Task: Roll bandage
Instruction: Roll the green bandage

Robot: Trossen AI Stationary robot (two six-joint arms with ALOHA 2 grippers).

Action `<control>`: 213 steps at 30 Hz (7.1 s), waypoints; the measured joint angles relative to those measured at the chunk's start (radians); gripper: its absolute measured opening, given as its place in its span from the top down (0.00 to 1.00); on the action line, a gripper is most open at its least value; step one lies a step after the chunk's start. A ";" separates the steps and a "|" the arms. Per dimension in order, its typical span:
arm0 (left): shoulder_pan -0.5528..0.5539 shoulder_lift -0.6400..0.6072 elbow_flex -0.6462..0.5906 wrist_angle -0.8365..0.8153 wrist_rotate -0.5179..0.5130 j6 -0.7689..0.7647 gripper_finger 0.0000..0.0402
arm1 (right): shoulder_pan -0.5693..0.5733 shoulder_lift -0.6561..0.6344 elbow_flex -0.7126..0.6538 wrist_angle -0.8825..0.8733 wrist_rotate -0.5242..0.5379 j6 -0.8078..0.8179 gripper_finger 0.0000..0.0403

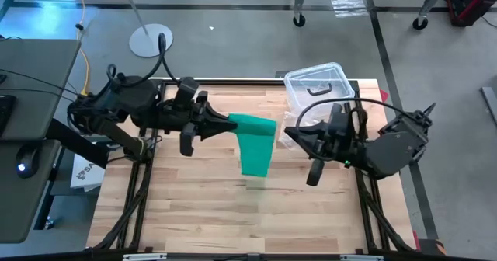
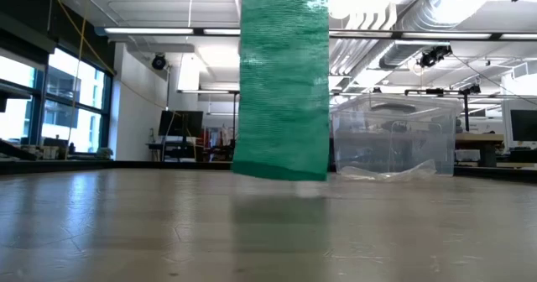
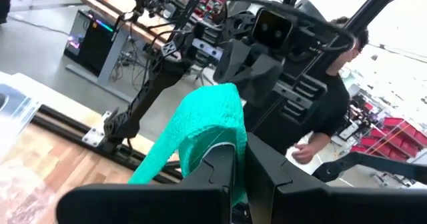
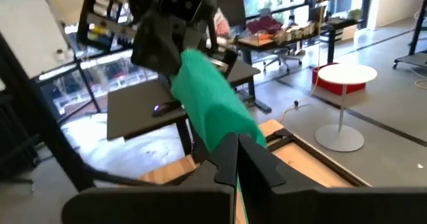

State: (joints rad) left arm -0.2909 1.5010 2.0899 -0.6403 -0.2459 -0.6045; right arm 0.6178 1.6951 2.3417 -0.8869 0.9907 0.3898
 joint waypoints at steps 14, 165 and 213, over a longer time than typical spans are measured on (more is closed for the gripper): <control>0.000 0.001 0.000 0.050 0.011 0.015 0.97 | -0.002 0.022 -0.001 -0.042 -0.070 -0.077 0.72; -0.017 -0.056 -0.001 -0.467 0.089 0.370 0.47 | 0.038 0.010 0.000 0.340 -0.231 -0.427 0.99; 0.095 0.054 0.000 0.169 0.446 0.006 0.49 | 0.010 0.010 0.000 0.192 -0.337 -0.251 0.99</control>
State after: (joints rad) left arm -0.1963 1.5550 2.0899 -0.4712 0.2003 -0.5983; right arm 0.6281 1.7046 2.3417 -0.6949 0.6535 0.1384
